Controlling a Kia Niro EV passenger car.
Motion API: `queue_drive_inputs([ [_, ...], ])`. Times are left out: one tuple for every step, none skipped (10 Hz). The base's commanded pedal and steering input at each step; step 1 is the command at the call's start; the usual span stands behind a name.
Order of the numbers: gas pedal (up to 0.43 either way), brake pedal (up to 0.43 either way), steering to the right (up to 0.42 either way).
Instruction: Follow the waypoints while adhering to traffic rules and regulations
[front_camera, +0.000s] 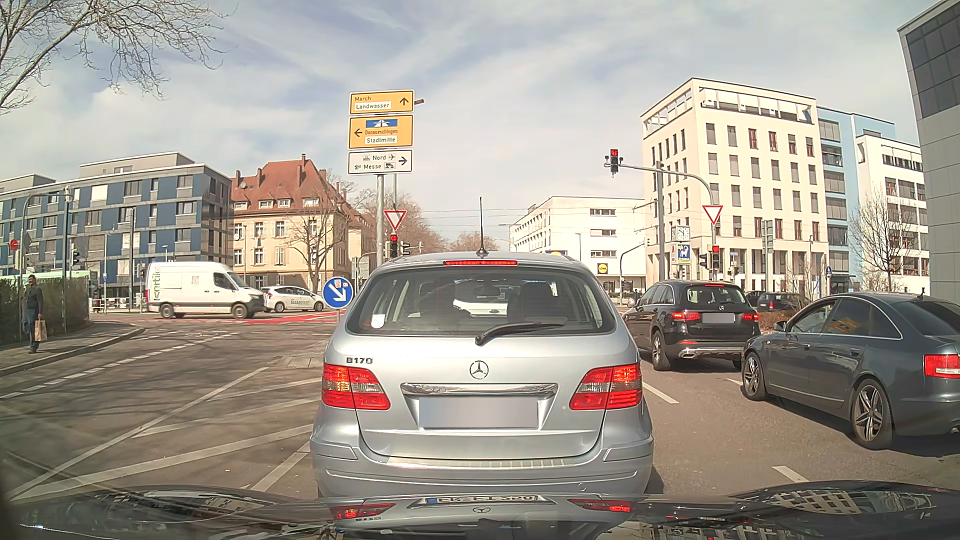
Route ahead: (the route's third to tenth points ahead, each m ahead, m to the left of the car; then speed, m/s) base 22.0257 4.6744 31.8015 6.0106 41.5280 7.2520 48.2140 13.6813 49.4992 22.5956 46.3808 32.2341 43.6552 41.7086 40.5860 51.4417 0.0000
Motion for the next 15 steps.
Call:
queue_drive_inputs([
  [0.000, 0.305, 0.006],
  [0.000, 0.305, 0.006],
  [0.000, 0.305, 0.006],
  [0.000, 0.299, 0.006],
  [0.000, 0.305, 0.006],
  [0.000, 0.305, 0.006],
  [0.000, 0.305, 0.006],
  [0.000, 0.305, 0.006],
  [0.000, 0.305, 0.006],
  [0.000, 0.299, 0.006],
  [0.000, 0.305, 0.006],
  [0.000, 0.305, 0.006],
  [0.000, 0.299, 0.006],
  [0.000, 0.305, 0.006],
  [0.000, 0.305, 0.006],
])
